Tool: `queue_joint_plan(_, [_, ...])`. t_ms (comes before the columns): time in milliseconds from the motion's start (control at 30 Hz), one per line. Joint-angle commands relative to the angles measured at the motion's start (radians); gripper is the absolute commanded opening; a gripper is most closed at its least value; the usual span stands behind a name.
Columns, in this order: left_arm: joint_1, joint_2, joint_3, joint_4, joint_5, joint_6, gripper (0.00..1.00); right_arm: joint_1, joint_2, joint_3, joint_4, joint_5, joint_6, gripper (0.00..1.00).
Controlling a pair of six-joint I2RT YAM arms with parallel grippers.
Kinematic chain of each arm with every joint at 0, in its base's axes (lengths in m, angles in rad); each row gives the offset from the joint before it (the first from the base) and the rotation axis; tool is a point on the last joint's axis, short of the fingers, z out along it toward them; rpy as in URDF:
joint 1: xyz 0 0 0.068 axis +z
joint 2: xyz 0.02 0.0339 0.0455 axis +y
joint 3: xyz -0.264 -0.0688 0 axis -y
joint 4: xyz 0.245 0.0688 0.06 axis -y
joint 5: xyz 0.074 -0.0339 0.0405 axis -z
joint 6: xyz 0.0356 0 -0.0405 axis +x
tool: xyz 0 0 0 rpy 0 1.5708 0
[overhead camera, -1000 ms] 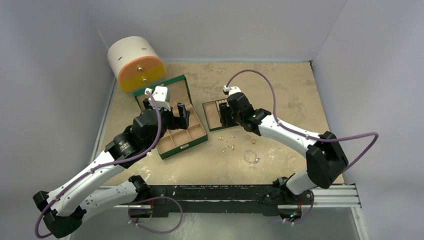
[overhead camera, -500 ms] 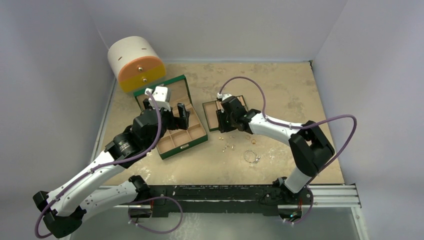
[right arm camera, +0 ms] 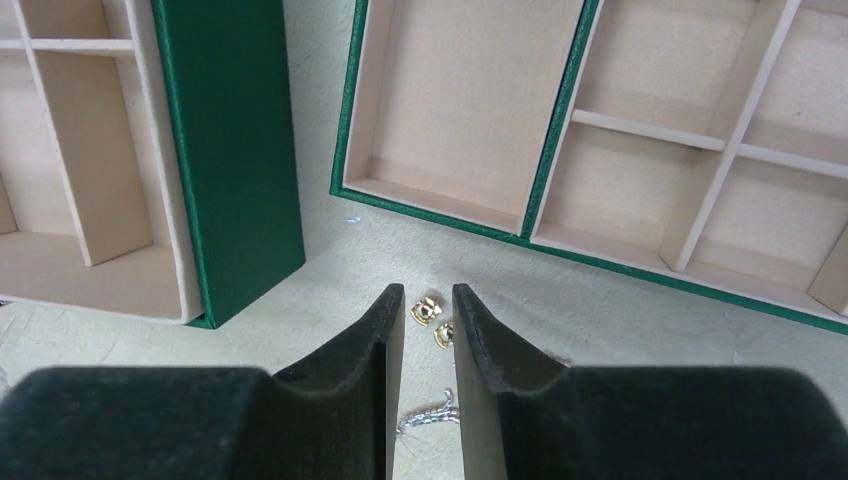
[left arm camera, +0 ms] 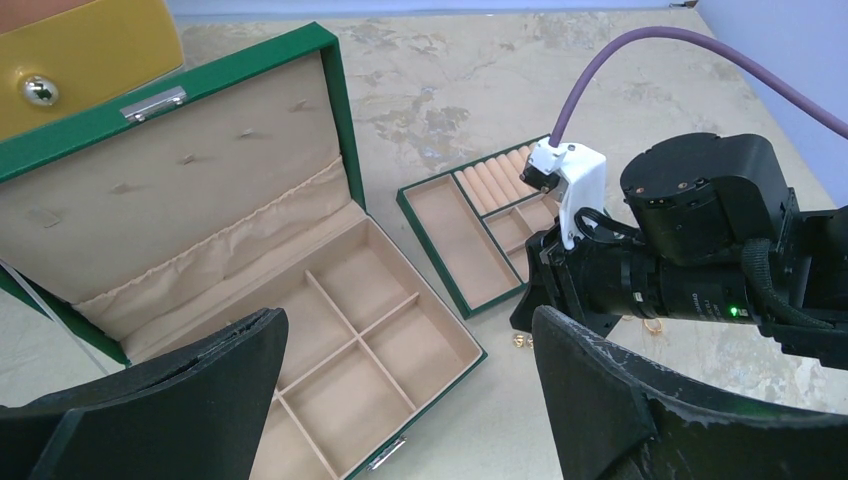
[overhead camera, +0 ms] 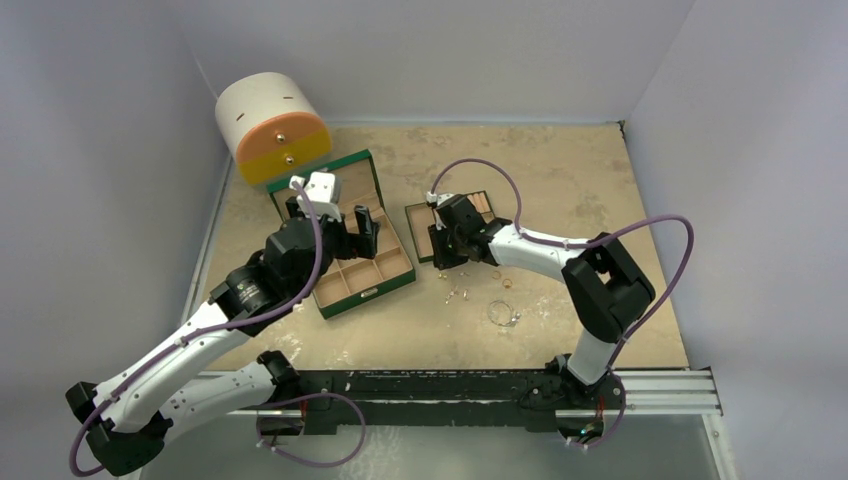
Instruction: Organize the mixed jewelry
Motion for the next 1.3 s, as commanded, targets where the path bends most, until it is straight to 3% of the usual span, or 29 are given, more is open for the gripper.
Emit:
queue_joint_plan(0, [0.0,0.002,0.045,0.019,0.0,0.003,0.92,0.007,-0.016,-0.007,0.018,-0.001,-0.011,0.26])
queue_joint_plan(1100, [0.001,0.019,0.046,0.017,-0.001,0.005,0.92,0.023,0.029,-0.025,0.03,-0.007,-0.007,0.17])
queue_joint_plan(1267, [0.002,0.017,0.046,0.017,-0.003,0.005,0.92,0.025,0.032,-0.024,0.032,-0.003,-0.006,0.03])
